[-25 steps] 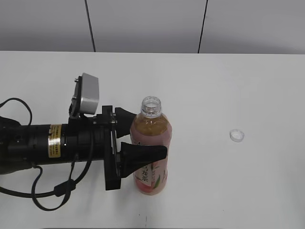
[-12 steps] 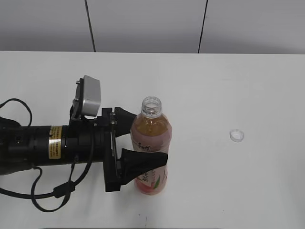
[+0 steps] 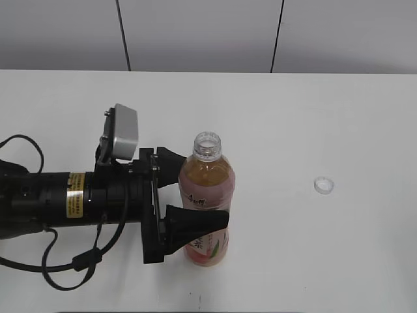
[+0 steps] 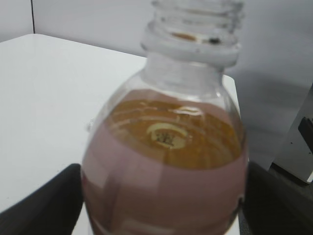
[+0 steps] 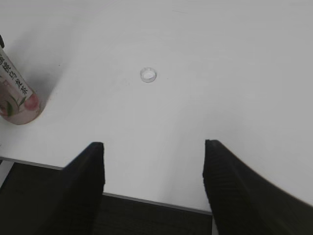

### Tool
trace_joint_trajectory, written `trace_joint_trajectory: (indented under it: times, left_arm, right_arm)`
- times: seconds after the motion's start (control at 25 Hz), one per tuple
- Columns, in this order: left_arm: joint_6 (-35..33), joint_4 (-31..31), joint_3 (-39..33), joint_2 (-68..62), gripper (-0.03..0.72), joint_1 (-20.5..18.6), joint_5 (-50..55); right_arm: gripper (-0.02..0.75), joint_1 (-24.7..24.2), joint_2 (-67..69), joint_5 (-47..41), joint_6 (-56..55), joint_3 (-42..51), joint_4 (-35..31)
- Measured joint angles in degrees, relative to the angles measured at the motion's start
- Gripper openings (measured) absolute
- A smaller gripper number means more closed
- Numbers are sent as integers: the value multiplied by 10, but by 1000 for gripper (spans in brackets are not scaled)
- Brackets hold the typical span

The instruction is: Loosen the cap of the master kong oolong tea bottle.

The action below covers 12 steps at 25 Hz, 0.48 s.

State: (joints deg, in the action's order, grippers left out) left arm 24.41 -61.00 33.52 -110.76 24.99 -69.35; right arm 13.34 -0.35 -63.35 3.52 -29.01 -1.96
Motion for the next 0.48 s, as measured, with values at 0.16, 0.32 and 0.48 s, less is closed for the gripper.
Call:
trace_joint_trajectory:
  times: [0.16,0.32,0.48]
  left_arm:
    - [1,-4,0,0,588,0,0]
    - [8,-13,0,0,588,0,0]
    - [9,-15,0,0,590,-1,0]
  right_arm:
    - [482,0,0,0,0,0,0]
    - [482,0,0,0,0,0,0]
    - [482,0,0,0,0,0,0]
